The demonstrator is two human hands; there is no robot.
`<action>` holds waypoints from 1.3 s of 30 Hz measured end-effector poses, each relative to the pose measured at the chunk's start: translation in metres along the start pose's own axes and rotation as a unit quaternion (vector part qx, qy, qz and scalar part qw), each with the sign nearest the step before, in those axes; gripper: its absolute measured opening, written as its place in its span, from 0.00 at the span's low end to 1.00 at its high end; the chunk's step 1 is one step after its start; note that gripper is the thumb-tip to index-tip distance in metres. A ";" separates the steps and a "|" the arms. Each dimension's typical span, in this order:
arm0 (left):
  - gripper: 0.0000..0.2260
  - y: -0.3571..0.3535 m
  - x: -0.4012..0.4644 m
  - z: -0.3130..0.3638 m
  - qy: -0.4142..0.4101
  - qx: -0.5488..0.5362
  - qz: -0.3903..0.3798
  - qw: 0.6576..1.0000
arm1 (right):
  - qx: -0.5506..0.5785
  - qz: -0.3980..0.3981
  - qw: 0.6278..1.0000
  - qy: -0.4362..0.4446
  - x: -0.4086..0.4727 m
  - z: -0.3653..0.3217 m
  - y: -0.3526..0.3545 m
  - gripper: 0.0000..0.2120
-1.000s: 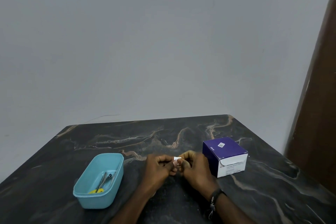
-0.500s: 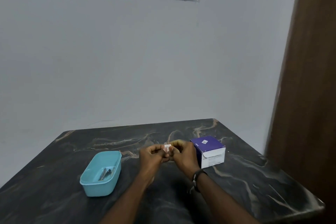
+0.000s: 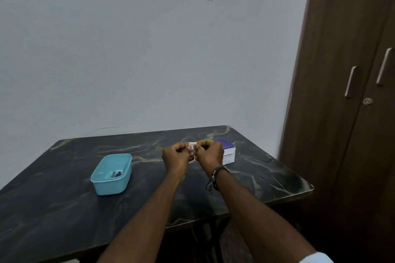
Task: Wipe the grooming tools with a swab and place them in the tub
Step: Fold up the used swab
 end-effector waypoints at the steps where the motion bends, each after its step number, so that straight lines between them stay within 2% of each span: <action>1: 0.04 0.000 -0.002 0.001 -0.003 -0.003 -0.001 1.000 | -0.002 0.004 1.000 0.000 -0.001 -0.002 0.003 0.05; 7: 0.03 -0.018 -0.022 0.006 -0.013 0.007 -0.024 1.000 | -0.022 0.011 1.000 0.019 -0.006 -0.011 0.033 0.03; 10: 0.03 -0.046 -0.032 -0.001 -0.003 0.013 -0.050 0.999 | -0.042 0.018 0.999 0.022 -0.008 -0.009 0.066 0.06; 18: 0.01 -0.181 -0.108 -0.033 0.012 0.023 -0.191 0.981 | -0.131 0.100 0.986 0.014 -0.021 0.011 0.227 0.03; 22: 0.07 -0.246 -0.154 -0.056 0.020 0.038 -0.241 0.969 | -0.179 0.139 0.974 0.001 -0.039 0.022 0.309 0.02; 27: 0.02 -0.294 -0.195 -0.085 0.040 0.060 -0.276 0.959 | -0.210 0.165 0.963 -0.026 -0.060 0.044 0.372 0.05; 32: 0.03 -0.323 -0.207 -0.141 0.053 0.116 -0.297 0.946 | -0.193 0.198 0.959 -0.069 -0.089 0.094 0.400 0.05; 36: 0.02 -0.318 -0.216 -0.215 0.103 0.171 -0.301 0.933 | -0.194 0.152 0.959 -0.136 -0.124 0.165 0.400 0.02; 39: 0.11 -0.303 -0.221 -0.279 0.152 0.215 -0.291 0.920 | -0.215 0.106 0.953 -0.187 -0.160 0.215 0.393 0.02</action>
Point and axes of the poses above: each hand's wrist, its own x-axis towards the middle knuckle, its own y-axis out of the back of the hand, z = x × y, the point moved 9 cm from there along x, towards the middle knuckle, and after that the axes turned 14 degrees about y, right-handed, at the moved point
